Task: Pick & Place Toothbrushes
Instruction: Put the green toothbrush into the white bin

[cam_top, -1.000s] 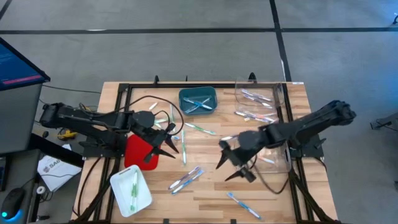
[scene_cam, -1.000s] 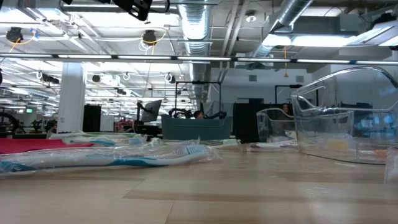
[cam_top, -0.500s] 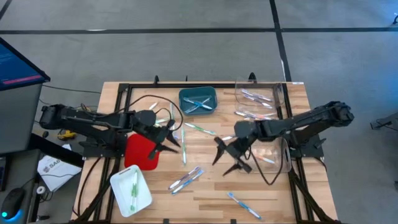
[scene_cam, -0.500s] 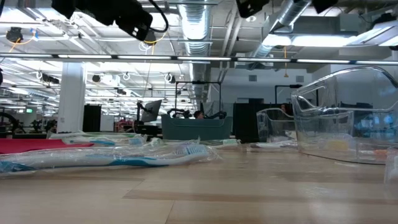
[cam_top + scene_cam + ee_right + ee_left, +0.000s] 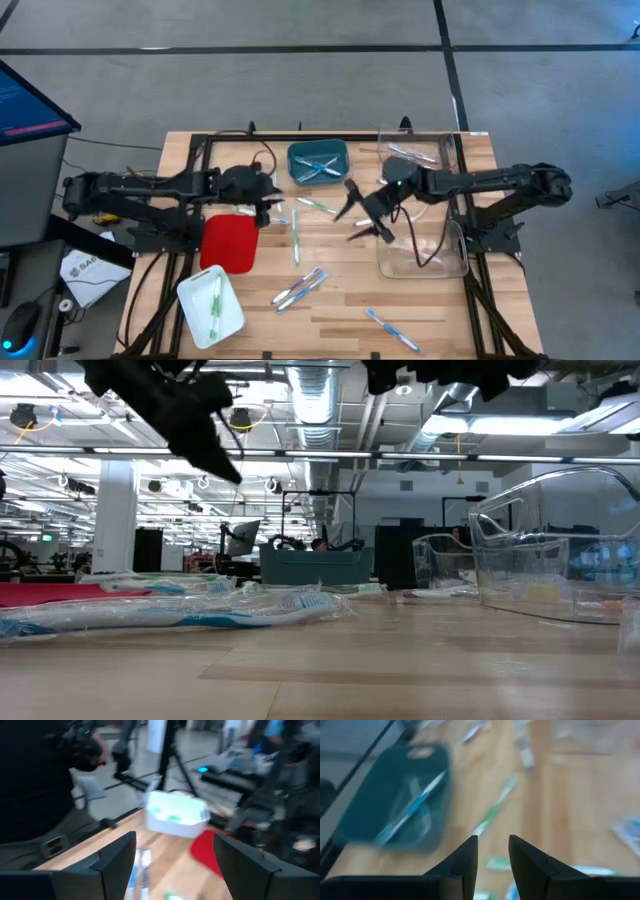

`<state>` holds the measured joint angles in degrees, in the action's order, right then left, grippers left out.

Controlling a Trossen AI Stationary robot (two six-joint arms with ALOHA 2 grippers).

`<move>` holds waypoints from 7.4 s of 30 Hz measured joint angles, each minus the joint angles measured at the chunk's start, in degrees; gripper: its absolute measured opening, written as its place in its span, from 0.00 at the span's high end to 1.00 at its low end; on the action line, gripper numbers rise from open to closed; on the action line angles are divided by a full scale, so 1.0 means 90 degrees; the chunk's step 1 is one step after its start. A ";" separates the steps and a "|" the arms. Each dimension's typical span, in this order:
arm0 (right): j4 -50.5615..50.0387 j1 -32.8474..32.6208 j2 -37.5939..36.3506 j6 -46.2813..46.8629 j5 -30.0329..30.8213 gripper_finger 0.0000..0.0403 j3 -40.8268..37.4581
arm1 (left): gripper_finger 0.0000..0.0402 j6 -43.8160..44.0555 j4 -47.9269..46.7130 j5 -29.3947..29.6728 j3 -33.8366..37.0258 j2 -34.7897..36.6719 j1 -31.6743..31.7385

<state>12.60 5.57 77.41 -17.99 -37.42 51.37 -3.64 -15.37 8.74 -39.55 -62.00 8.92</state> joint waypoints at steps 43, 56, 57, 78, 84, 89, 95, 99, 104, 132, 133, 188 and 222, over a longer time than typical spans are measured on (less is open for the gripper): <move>-0.0160 0.1163 0.0068 0.0934 0.0659 0.36 0.0005 | 0.74 0.0097 -0.1557 -0.0128 0.0002 -0.2380 0.2258; -0.0155 0.1126 0.0068 0.0837 0.0656 0.36 0.0005 | 0.74 0.0048 -0.1570 -0.0356 -0.0041 -0.2882 0.2269; -0.0153 0.1126 0.0068 0.0835 0.0655 0.36 0.0005 | 0.74 0.0045 -0.1568 -0.0353 -0.0040 -0.2952 0.2269; -0.0029 0.1016 0.0068 0.0835 0.0656 0.36 0.0005 | 0.96 0.0108 -0.1570 -0.0136 0.0012 -0.1913 0.2269; 0.0042 0.0924 0.0068 0.0778 0.0658 0.36 0.0005 | 0.96 0.0417 -0.1531 -0.0213 0.0012 -0.1385 0.2269; 0.0137 0.0768 0.0068 0.0598 0.0658 0.36 0.0005 | 0.96 0.0596 -0.1326 -0.0719 0.0005 -0.0841 0.2269; 0.0384 0.0532 0.0063 0.0599 0.0659 0.36 0.0005 | 0.96 0.0816 -0.0963 -0.1371 0.0002 -0.0314 0.2266; 0.0356 0.0395 0.0063 0.0593 0.0656 0.36 0.0005 | 0.96 0.0847 -0.0734 -0.1639 0.0002 -0.0140 0.2215; 0.0319 0.0246 0.0063 0.0182 0.0657 0.36 0.0005 | 0.96 0.0856 -0.0198 -0.2039 0.0002 -0.0102 0.2019; 0.1227 0.0462 0.0147 0.0809 0.0662 0.36 0.0005 | 0.96 0.0911 0.4255 -0.3252 0.0002 -0.0103 0.0880; 0.1361 0.0454 0.0209 0.0903 0.0664 0.36 0.0005 | 0.96 0.0840 0.4501 -0.3297 0.0002 -0.0109 0.0830; 0.3449 0.0143 0.2941 0.2226 0.2021 0.66 0.1630 | 0.96 0.0240 0.5721 -0.2893 -0.0005 -0.0129 0.0008; -0.1169 0.0004 0.2929 0.1668 0.2007 0.98 0.2964 | 0.57 -0.0071 0.4670 -0.2138 0.0002 0.1063 0.0008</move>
<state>2.08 5.61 103.77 -2.98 -19.35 78.05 -4.27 26.66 -10.50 -39.53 -52.43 8.99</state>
